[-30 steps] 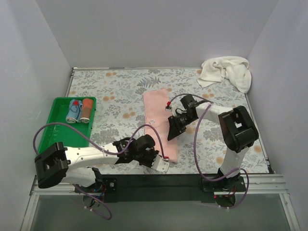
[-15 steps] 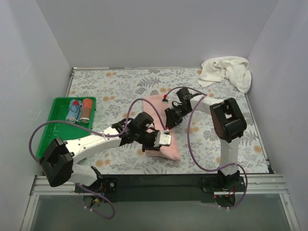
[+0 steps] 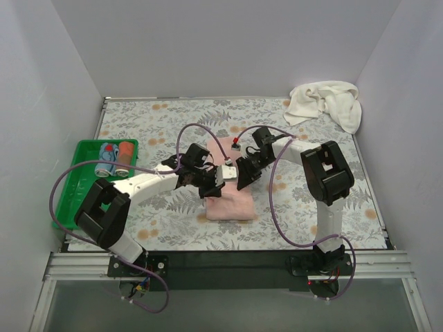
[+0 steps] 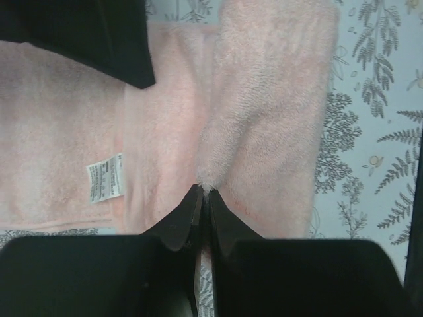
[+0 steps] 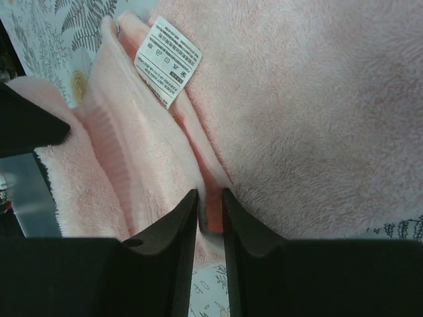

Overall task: Roll the towels
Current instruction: Roll the towel

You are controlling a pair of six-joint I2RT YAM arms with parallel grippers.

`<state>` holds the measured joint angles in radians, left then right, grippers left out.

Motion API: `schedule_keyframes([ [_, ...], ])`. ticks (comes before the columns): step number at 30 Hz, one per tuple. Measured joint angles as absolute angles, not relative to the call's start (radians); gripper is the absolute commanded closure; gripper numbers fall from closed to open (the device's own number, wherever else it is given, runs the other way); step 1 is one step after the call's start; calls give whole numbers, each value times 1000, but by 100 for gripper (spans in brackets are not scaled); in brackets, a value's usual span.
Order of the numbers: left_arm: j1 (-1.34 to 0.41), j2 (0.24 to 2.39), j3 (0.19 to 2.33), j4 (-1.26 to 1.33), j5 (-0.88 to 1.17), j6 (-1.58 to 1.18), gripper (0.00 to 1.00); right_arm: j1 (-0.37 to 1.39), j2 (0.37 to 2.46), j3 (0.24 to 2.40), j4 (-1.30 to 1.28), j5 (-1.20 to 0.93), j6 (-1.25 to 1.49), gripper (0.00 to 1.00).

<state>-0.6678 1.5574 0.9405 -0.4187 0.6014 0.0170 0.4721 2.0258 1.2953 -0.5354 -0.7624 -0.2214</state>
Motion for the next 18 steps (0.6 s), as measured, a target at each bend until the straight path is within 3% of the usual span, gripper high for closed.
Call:
schedule_keyframes([
  [18, -621, 1723, 950, -233, 537, 11, 100, 473, 2037, 1327, -579, -747, -242, 76],
])
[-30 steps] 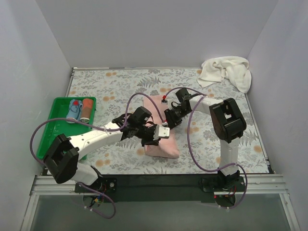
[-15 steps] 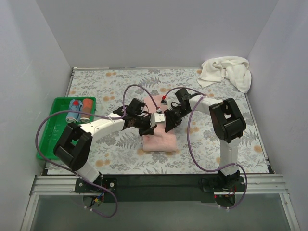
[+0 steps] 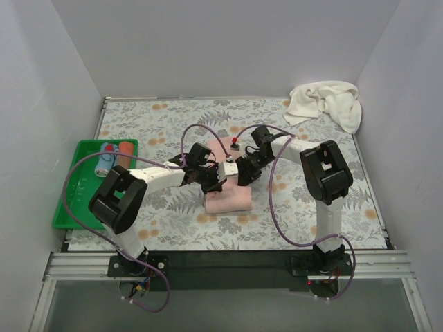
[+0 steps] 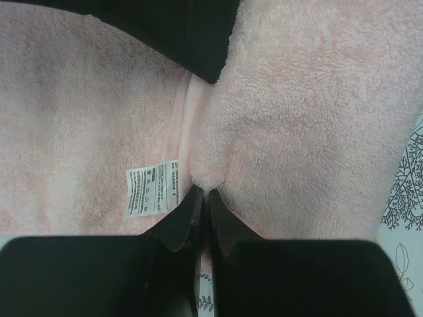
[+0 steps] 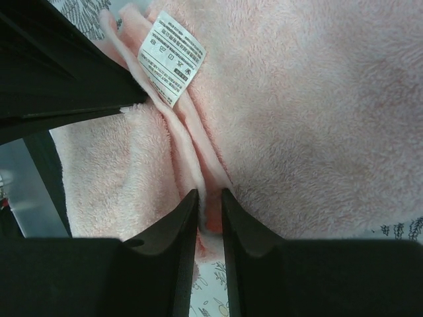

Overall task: Roll the towels
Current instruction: Roll the towel

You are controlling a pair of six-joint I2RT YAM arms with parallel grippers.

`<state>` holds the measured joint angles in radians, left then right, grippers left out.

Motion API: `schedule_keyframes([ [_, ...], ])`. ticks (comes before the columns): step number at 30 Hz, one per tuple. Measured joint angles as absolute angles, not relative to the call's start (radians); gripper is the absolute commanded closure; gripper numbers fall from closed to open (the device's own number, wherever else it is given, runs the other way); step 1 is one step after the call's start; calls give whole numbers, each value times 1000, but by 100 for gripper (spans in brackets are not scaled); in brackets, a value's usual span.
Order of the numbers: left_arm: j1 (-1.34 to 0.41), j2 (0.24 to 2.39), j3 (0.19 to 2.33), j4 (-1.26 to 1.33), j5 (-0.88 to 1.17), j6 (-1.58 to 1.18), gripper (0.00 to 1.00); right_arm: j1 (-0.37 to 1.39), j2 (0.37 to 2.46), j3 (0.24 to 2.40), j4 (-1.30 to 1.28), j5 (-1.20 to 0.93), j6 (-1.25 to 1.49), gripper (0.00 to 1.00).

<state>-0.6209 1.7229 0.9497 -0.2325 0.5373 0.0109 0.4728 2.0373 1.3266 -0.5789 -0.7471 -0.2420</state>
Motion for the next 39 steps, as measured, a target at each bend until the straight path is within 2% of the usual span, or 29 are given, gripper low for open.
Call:
schedule_keyframes([
  [8, -619, 1713, 940, -216, 538, 3, 100, 467, 2037, 1380, -607, -719, -234, 66],
  [15, -618, 1702, 918, -206, 537, -4, 100, 395, 1945, 1406, -608, -752, -173, 73],
  [23, -617, 1675, 904, -205, 519, -24, 100, 400, 1821, 1325, -596, -966, -104, 73],
  [33, -617, 1675, 904, -206, 506, -42, 100, 476, 1950, 1206, -570, -1025, -80, 75],
  [39, -611, 1675, 908, -243, 511, -32, 74, 478, 2055, 1171, -529, -1014, -61, 76],
])
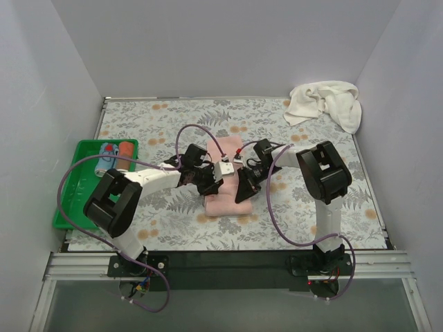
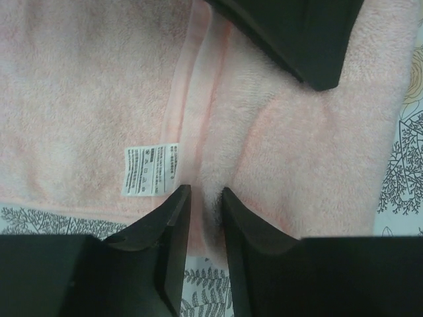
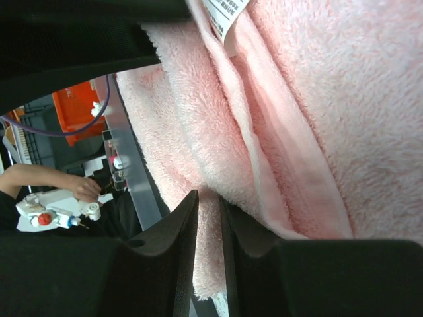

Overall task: Roll the towels
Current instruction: Roll the towel

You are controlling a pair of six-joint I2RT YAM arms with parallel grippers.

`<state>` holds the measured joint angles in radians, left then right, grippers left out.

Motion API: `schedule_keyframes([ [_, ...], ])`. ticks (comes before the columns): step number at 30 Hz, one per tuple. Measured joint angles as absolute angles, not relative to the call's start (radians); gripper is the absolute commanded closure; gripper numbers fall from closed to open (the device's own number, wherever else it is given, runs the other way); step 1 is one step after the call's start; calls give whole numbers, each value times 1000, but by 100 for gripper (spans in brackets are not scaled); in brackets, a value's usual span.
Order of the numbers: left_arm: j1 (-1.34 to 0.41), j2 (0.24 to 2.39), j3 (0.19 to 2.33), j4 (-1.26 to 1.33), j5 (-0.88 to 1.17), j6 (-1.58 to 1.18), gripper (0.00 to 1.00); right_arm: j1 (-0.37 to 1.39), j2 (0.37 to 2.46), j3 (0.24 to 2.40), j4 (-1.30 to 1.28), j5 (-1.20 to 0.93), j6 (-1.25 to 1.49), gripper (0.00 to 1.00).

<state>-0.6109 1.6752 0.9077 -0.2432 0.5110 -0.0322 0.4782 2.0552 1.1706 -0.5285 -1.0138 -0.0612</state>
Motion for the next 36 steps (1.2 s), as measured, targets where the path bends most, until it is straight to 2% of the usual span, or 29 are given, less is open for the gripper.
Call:
schedule_keyframes([
  [2, -592, 1675, 915, -267, 517, -20, 65, 478, 2053, 1170, -521, -1013, -56, 76],
  [3, -578, 1672, 919, -279, 521, -14, 53, 478, 2053, 1169, -520, -1011, -55, 76],
  [5, -543, 1652, 921, -307, 524, 2, 47, 478, 2049, 1169, -520, -1005, -55, 75],
  [9, -495, 1554, 921, -376, 511, 58, 43, 481, 2040, 1169, -521, -991, -54, 73],
  [14, -518, 1427, 934, -439, 527, 152, 38, 487, 2030, 1170, -521, -975, -51, 72],
  [16, -568, 1398, 934, -447, 516, 186, 37, 488, 2028, 1170, -522, -971, -51, 72],
  [20, -756, 1380, 899, -418, 439, 232, 27, 490, 2028, 1171, -523, -970, -50, 72],
  [24, -923, 1388, 804, -352, 336, 252, 27, 492, 2030, 1174, -525, -967, -47, 72],
  [30, -987, 1477, 773, -252, 196, 255, 30, 492, 2044, 1189, -540, -968, -37, 72],
  [33, -1005, 1511, 748, -197, 147, 255, 37, 492, 2055, 1197, -548, -976, -30, 72],
  [36, -1019, 1520, 719, -146, 116, 255, 52, 492, 2066, 1203, -552, -987, -26, 72],
])
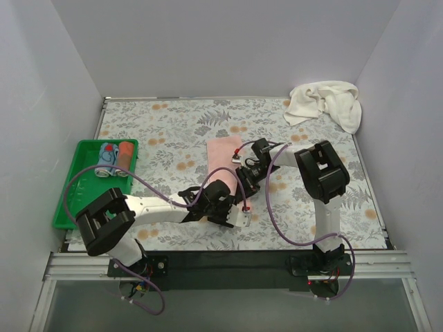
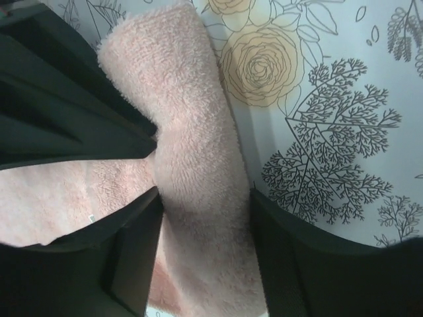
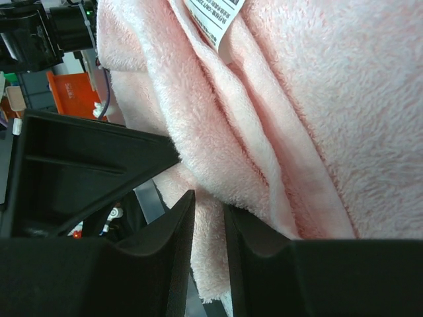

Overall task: Roll the towels
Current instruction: Roll the towel

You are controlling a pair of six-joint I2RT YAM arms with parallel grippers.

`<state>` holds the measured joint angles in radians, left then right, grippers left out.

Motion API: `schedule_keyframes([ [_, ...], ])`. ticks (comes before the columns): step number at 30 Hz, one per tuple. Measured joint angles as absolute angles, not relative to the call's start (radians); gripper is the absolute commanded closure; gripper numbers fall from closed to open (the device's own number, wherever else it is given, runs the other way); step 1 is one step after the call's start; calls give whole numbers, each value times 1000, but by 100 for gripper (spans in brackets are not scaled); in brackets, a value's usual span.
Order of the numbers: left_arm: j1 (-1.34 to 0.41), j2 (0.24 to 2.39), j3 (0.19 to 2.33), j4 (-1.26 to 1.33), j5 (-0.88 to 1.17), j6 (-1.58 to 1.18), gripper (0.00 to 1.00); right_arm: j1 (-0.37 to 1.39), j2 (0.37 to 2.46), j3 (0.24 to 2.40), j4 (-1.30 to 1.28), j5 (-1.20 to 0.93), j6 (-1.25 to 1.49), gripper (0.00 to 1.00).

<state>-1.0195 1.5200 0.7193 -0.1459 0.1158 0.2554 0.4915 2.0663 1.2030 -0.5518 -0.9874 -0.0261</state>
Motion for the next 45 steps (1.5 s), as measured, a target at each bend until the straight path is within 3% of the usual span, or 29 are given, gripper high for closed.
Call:
schedule_keyframes([
  [4, -1025, 1539, 707, -120, 98, 250, 85, 491, 2074, 1207, -554, -999, -26, 71],
  [8, -1017, 1549, 743, -172, 133, 234, 99, 488, 2060, 1207, -559, -995, -31, 59],
  [9, -1011, 1551, 760, -198, 152, 222, 100, 486, 2049, 1207, -564, -993, -35, 47],
  [12, -990, 1573, 826, -284, 241, 176, 100, 455, 1992, 1210, -591, -994, -50, 29],
  [13, -979, 1587, 853, -321, 280, 158, 100, 432, 1965, 1215, -599, -982, -59, 19],
  [16, -930, 1643, 919, -438, 426, 105, 100, 324, 1869, 1243, -592, -916, -104, 10],
  [22, -780, 1787, 1045, -594, 719, 68, 100, 141, 1593, 1263, -597, -810, -221, 9],
  [26, -691, 1899, 1119, -701, 887, 75, 100, 149, 1438, 1261, -673, -780, -337, 7],
  [29, -649, 1994, 1191, -793, 986, 100, 100, 179, 1343, 1235, -718, -764, -419, 12],
  [35, -579, 2155, 1305, -961, 1131, 132, 99, 493, 1244, 1094, -727, -595, -520, 21],
  [45, -558, 2257, 1403, -1106, 1174, 141, 96, 793, 1385, 1016, -536, -348, -565, 25],
])
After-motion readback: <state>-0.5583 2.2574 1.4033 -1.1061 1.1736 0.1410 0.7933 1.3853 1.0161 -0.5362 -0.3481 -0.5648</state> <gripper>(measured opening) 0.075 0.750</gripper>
